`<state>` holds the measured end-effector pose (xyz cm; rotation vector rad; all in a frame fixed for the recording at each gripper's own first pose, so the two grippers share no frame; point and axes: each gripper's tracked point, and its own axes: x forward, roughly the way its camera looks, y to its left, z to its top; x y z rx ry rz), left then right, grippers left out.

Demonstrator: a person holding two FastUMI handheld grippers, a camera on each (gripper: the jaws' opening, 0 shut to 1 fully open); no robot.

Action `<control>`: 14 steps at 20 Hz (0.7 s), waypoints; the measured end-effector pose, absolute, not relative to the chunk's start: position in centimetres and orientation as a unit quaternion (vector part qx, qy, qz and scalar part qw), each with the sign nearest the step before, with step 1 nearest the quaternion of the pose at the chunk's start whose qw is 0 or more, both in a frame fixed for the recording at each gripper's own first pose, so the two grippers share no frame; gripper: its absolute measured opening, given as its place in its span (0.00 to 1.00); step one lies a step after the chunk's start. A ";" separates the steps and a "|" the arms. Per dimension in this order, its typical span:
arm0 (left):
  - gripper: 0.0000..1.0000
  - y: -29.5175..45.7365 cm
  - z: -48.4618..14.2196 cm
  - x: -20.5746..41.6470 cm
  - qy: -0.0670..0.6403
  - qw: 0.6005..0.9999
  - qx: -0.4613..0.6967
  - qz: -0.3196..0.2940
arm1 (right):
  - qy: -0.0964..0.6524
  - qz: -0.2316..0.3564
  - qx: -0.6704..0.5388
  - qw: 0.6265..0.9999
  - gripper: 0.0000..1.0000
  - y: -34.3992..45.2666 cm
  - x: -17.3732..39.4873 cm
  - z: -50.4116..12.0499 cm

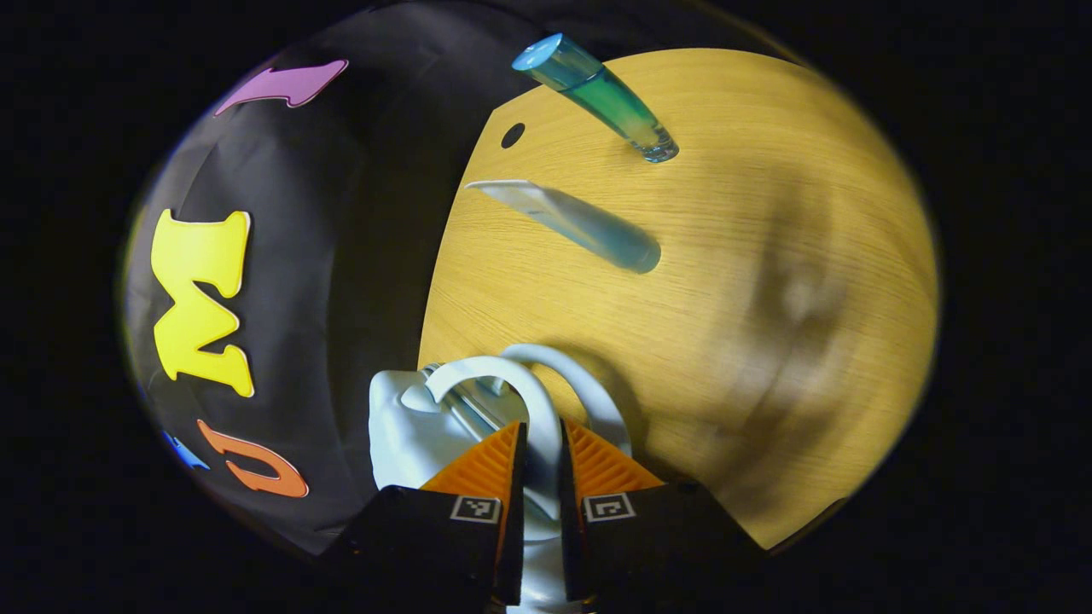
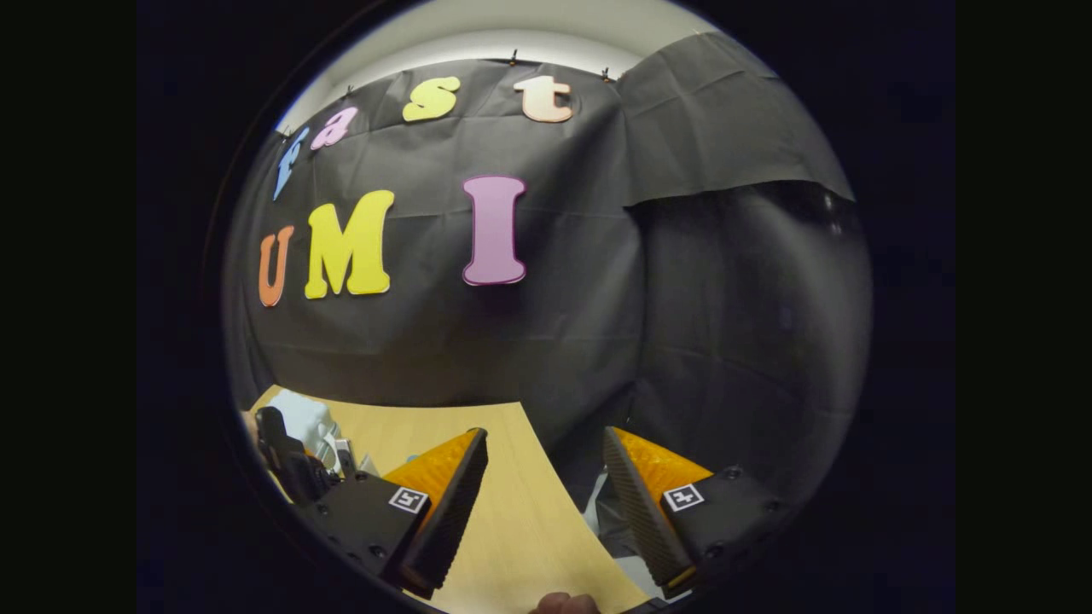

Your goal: First open the suitcase, pack the skin care products into it, and then close the suitcase.

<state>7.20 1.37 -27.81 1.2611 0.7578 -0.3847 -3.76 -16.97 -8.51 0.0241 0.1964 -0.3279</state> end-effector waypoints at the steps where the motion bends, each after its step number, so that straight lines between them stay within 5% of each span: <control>1: 0.21 1.3 -27.2 7.2 0.345 0.728 0.567 -0.170 | 0.096 -0.161 0.009 0.982 0.81 -16.6 -3.7 -8.3; 14: 0.06 9.0 -10.5 6.9 0.211 0.882 0.417 -0.058 | 0.059 -0.109 -0.027 0.992 0.81 -10.2 -2.7 -4.3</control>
